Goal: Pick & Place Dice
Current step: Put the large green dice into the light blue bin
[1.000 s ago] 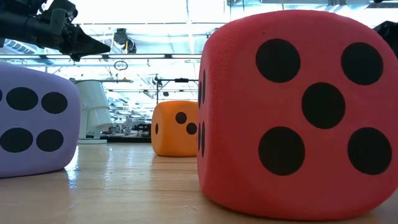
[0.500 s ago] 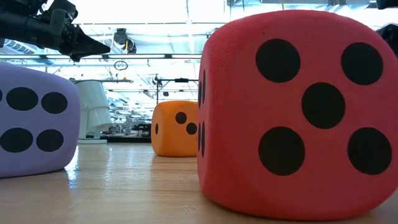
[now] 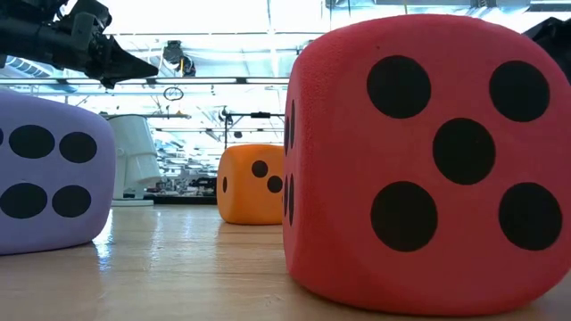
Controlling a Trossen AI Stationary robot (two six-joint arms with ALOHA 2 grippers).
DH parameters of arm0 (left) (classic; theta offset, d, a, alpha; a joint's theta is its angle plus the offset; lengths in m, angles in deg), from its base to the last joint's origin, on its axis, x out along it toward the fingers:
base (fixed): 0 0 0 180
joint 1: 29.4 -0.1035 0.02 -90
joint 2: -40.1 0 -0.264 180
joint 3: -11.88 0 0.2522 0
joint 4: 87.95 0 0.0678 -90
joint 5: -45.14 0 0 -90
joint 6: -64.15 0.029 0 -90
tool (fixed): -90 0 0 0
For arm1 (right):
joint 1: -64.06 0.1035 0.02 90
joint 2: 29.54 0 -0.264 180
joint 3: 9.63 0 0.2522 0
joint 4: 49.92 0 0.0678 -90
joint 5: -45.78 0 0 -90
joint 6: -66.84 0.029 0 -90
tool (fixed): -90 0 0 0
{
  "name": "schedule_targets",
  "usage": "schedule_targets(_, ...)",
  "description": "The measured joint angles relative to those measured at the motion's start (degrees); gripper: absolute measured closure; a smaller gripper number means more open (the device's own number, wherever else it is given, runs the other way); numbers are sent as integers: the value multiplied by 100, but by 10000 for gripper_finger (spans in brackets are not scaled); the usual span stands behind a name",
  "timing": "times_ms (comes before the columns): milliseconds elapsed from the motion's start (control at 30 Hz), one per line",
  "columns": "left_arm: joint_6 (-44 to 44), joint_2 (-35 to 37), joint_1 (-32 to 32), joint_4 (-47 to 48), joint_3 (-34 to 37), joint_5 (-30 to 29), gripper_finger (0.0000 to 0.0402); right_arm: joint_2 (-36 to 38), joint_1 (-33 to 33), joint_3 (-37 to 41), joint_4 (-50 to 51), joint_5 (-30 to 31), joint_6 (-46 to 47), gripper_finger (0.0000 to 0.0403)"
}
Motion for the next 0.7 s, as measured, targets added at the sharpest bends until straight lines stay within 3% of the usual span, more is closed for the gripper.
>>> schedule_targets(267, 2, 2, 1, 0, 0, 0, 382, -2, -77, 4, 138, 3, -865, 9)
schedule_targets(700, 7, 2, 0, 1, 0, 2, 382, -293, -84, 6, 156, 27, -1355, 9)
